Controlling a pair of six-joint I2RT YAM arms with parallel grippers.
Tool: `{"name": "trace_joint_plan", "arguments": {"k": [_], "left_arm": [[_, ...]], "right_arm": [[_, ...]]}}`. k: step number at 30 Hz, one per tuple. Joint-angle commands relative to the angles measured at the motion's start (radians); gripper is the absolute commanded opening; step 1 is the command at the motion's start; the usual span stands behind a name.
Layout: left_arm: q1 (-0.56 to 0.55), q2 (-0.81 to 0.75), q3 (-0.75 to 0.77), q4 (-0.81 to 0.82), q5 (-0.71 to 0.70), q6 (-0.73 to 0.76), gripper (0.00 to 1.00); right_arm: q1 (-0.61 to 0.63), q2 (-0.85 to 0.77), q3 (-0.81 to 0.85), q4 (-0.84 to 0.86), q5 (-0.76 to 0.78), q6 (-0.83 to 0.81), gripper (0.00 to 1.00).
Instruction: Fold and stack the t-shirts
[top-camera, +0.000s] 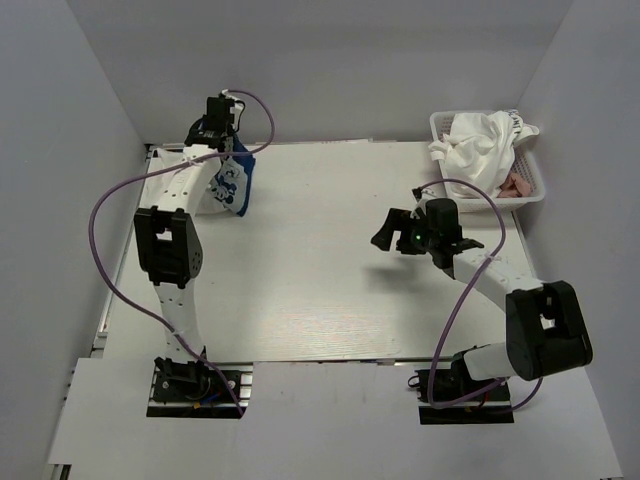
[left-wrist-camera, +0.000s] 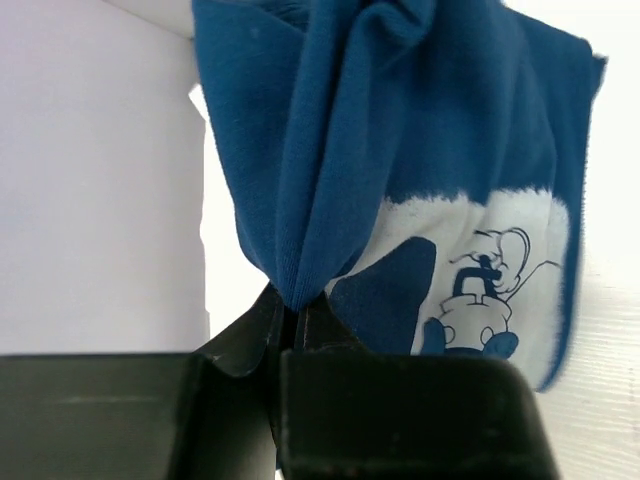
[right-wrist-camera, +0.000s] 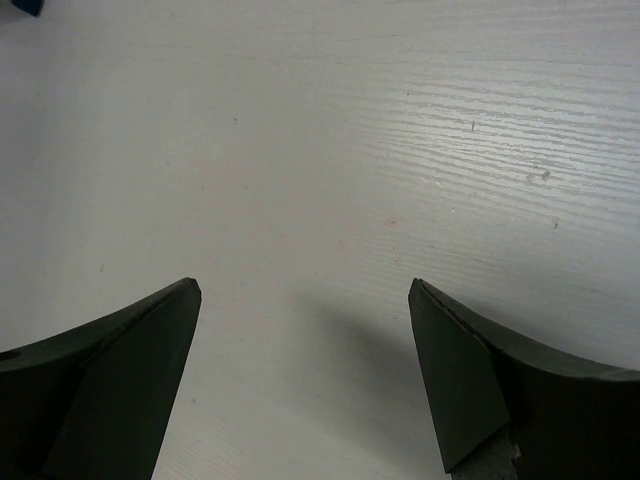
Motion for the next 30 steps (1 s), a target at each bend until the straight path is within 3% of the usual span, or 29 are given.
{"name": "trace_joint_plan", "arguments": {"k": [1,8,17,22,30], "left_arm": [[-0.006,-0.152,0.064,-0.010,0.002,-0.013,0.00],[-0.006,-0.243,0.020,0.020,0.002,-0.013,0.00],[0.003,-0.232,0.040,-0.006,0.012,-0.042,0.00],[0.014,-0.182,0.028,-0.016,0.012,-0.074,0.00],[0.069,-0.033,0.170,-0.102,-0.008,-0.155,0.00]], "right_arm": [[-0.005,-0.042,-0.011,0.009,0.019,0.015,0.90],[-0.002,-0.084,-0.041,0.007,0.022,0.039,0.90],[-0.004,-0.091,-0.054,0.004,0.030,0.070,0.90],[-0.004,-0.072,-0.035,-0.003,0.045,0.070,0.90],[-0.005,-0.030,0.002,-0.014,0.042,0.073,0.90]]}}
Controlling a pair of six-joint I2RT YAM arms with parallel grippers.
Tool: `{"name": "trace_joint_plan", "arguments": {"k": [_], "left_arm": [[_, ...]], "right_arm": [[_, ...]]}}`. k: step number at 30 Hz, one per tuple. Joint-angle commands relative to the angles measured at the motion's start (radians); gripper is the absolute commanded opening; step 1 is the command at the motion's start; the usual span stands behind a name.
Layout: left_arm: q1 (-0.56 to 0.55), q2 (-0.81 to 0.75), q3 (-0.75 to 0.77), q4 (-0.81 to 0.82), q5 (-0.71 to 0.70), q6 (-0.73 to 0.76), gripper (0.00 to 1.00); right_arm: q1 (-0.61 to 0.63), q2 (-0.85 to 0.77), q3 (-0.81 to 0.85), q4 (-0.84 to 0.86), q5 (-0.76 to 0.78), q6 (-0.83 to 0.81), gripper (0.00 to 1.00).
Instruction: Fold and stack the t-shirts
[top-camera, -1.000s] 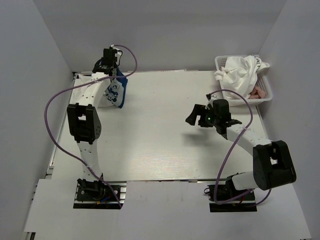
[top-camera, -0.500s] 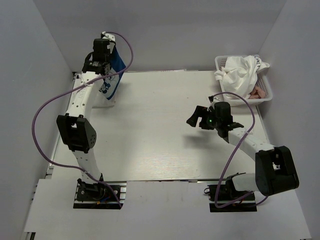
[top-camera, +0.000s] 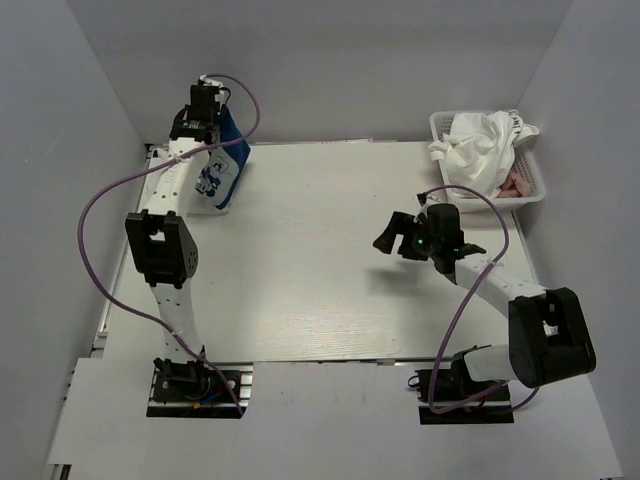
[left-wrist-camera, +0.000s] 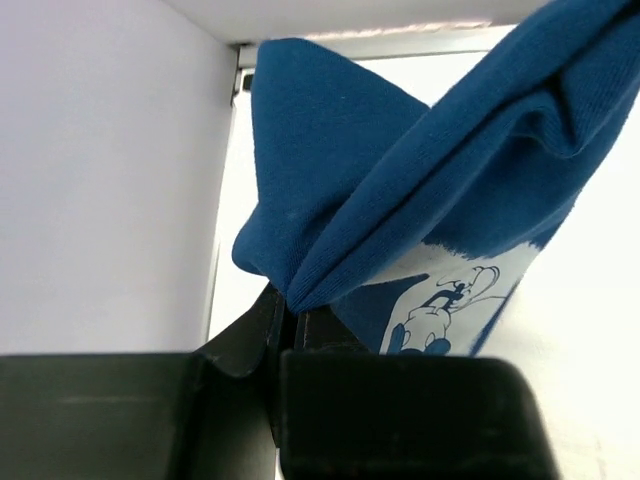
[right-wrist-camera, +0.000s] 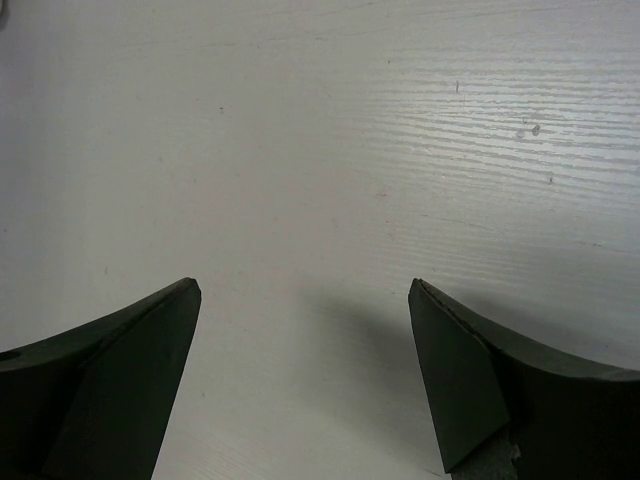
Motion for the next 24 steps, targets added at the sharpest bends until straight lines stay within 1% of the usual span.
{"name": "trace_joint_plan", "arguments": {"k": [1,3,5,14,20,23,24], "left_arm": [[0.039,0.013,0.064,-0.024,-0.016,-0.060,0.00],[0.052,0.029,0.073,-0.024,-0.027,-0.073,0.00],[0.091,0.044,0.097,-0.034,-0.036,-0.103,0.00],[0.204,0.096,0.110,-0.047,0.042,-0.168,0.00],[0.226,0.127,0.101,-0.025,0.120,-0.168,0.00],[0.235,0.153,0.101,-0.025,0.118,-0.168,0.00],[0.246,0.153,0.110,-0.034,0.108,-0.168,0.19]], "right_arm": [[-0.001,0.022,0.052,-0.011,0.011,0.003,0.90],[-0.001,0.036,0.062,-0.014,0.009,0.001,0.90],[-0.001,0.055,0.076,-0.016,0.007,0.003,0.90],[0.002,0.111,0.110,-0.019,-0.012,0.021,0.90],[0.003,0.135,0.134,-0.030,-0.012,0.020,0.90],[0.006,0.146,0.148,-0.030,-0.023,0.020,0.90],[0.003,0.149,0.151,-0.030,-0.026,0.020,0.90]]}}
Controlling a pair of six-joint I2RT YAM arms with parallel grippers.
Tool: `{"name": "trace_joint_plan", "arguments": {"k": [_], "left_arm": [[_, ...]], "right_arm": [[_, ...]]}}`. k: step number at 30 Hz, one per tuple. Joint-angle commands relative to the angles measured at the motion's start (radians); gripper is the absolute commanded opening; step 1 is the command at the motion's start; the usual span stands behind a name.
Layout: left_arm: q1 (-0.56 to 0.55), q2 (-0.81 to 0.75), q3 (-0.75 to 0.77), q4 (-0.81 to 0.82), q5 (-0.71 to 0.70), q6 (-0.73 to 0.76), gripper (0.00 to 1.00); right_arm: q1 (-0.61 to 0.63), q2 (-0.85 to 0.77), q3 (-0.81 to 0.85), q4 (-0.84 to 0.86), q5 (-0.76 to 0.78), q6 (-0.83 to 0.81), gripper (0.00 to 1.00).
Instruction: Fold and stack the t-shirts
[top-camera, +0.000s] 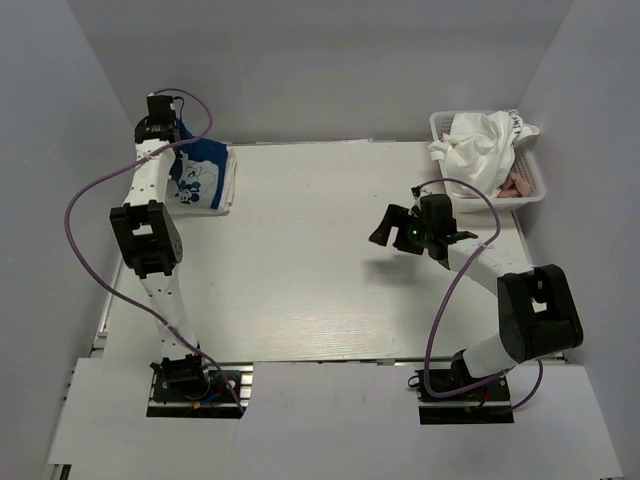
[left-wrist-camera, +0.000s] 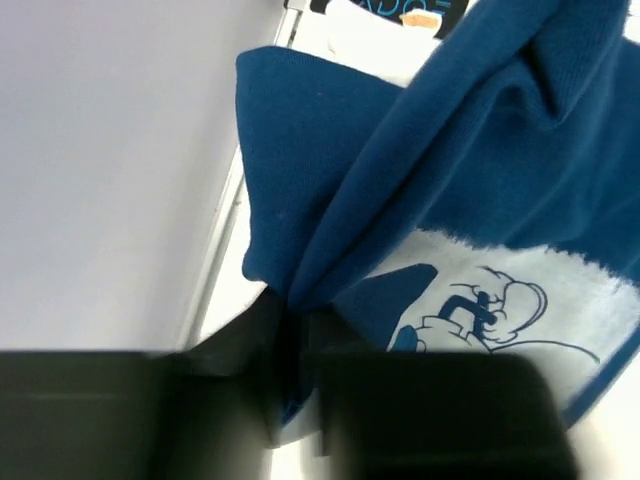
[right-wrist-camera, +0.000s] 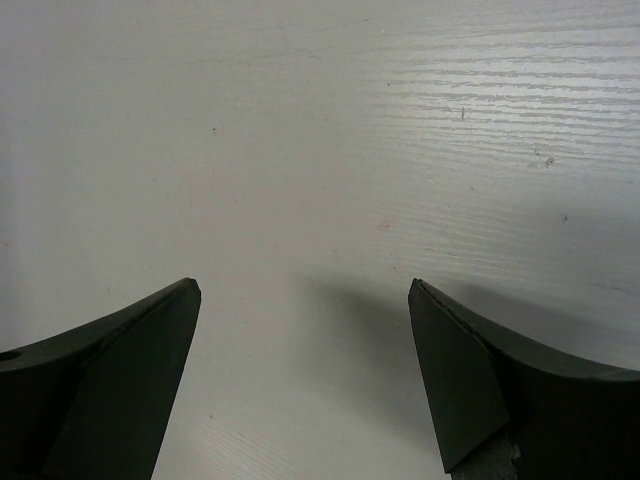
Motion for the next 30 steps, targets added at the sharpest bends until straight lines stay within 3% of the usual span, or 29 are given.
{"name": "trace_joint_plan", "arguments": {"k": [1,2,3,8,12,14,17,18,21,27,29,30], "left_arm": [[0.012,0.018,0.038,0.017,-0.020,-0.022,0.39],[0.012,0.028,0.051,0.008,-0.042,-0.022,0.77],[0.023,0.044,0.067,0.007,-0.068,-0.022,1.00],[0.033,0.048,0.086,0.020,-0.182,-0.032,1.00],[0.015,0.008,0.052,0.046,-0.108,-0.032,1.00],[0.015,-0.007,0.017,0.055,-0.032,-0.023,1.00],[0.006,-0.043,-0.020,0.032,0.239,0.014,1.00],[0.006,-0.057,-0.041,0.032,0.389,0.030,1.00],[-0.019,-0.095,-0.121,0.063,0.523,0.070,1.00],[-0.071,-0.064,-0.121,0.043,0.404,0.103,1.00],[-0.098,-0.055,-0.133,0.043,0.394,0.112,0.93],[-0.099,-0.055,-0.133,0.043,0.393,0.112,0.80]], "right_arm": [[0.004,0.015,0.049,0.006,-0.020,0.003,0.90],[0.004,0.015,0.053,0.003,-0.021,0.000,0.90],[0.004,0.018,0.056,0.002,-0.021,0.000,0.90],[0.014,0.011,0.072,-0.021,0.008,-0.011,0.90],[0.023,-0.014,0.066,-0.017,0.015,-0.021,0.90],[0.024,-0.020,0.061,-0.012,0.019,-0.021,0.90],[0.027,-0.020,0.055,-0.012,0.011,-0.028,0.90],[0.026,-0.017,0.055,-0.015,0.009,-0.034,0.90],[0.026,-0.012,0.049,-0.017,0.002,-0.037,0.90],[0.026,-0.015,0.038,-0.015,0.005,-0.052,0.90],[0.023,-0.009,0.038,-0.020,0.006,-0.055,0.90],[0.023,-0.006,0.038,-0.023,0.006,-0.055,0.90]]}}
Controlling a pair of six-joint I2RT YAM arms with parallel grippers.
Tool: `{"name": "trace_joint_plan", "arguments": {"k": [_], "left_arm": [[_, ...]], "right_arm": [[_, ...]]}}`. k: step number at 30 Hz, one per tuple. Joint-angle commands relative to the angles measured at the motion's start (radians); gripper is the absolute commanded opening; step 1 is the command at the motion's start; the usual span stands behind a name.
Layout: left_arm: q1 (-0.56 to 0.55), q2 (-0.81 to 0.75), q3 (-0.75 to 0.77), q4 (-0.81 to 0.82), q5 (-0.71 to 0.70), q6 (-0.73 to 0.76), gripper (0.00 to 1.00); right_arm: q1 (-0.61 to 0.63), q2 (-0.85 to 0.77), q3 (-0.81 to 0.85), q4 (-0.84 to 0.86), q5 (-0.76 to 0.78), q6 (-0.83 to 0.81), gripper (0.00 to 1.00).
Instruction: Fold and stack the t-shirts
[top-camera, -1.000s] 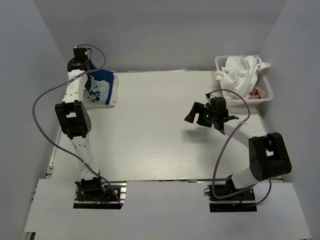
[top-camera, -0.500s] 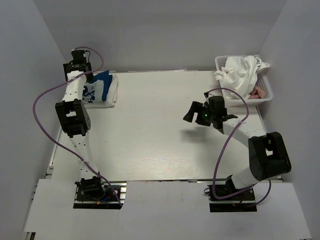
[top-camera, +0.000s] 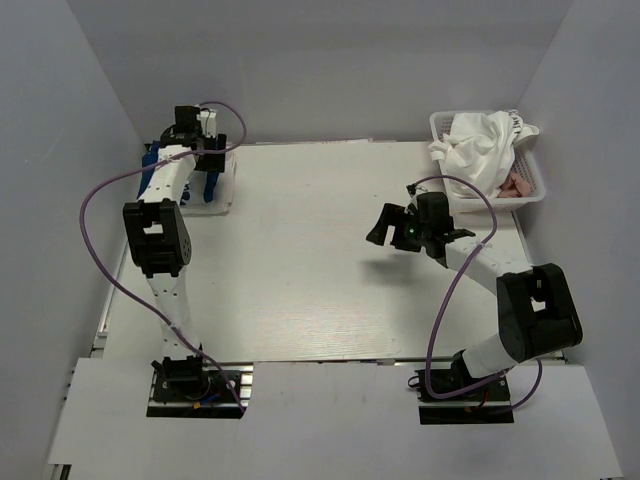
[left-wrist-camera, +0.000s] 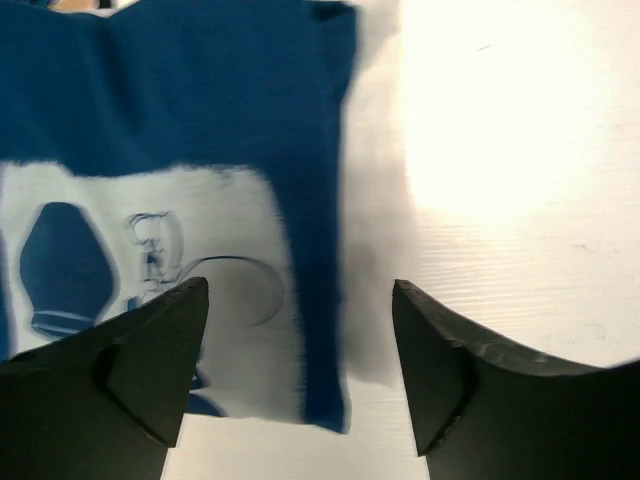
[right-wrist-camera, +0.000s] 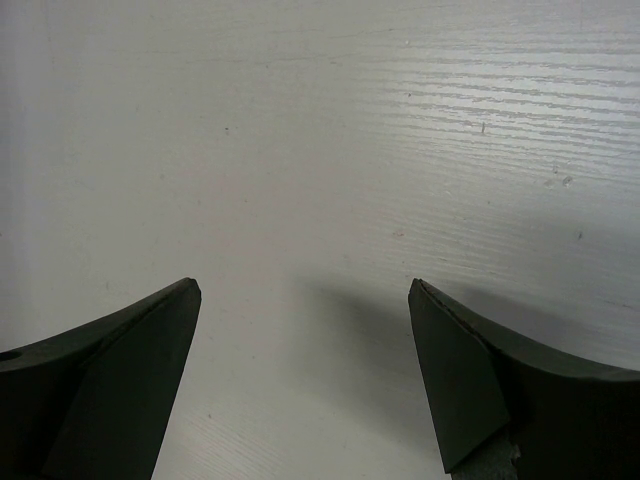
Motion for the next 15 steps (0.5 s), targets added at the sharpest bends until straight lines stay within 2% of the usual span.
{"name": "trace_joint_plan", "arguments": {"k": [1,2,3,8,15], "left_arm": [[-0.030,-0.054,-0.019,0.008,0.001,0.026,0.76],[-0.042,-0.054,-0.019,0.021,0.001,0.035,0.68],[-0.043,-0.054,-0.019,0.021,-0.008,0.035,0.66],[-0.073,0.031,0.032,-0.019,-0.163,0.035,0.65],[-0.082,0.043,0.007,0.005,-0.266,0.035,0.62]], "right_arm": [[0.004,-0.013,0.006,-0.011,0.005,-0.026,0.90],[0.001,-0.007,0.004,-0.013,0.002,-0.026,0.90],[0.000,-0.002,0.006,-0.016,0.002,-0.029,0.90],[0.000,0.001,-0.005,-0.013,0.003,-0.030,0.90],[-0.003,0.018,0.003,-0.025,0.008,-0.038,0.90]]}}
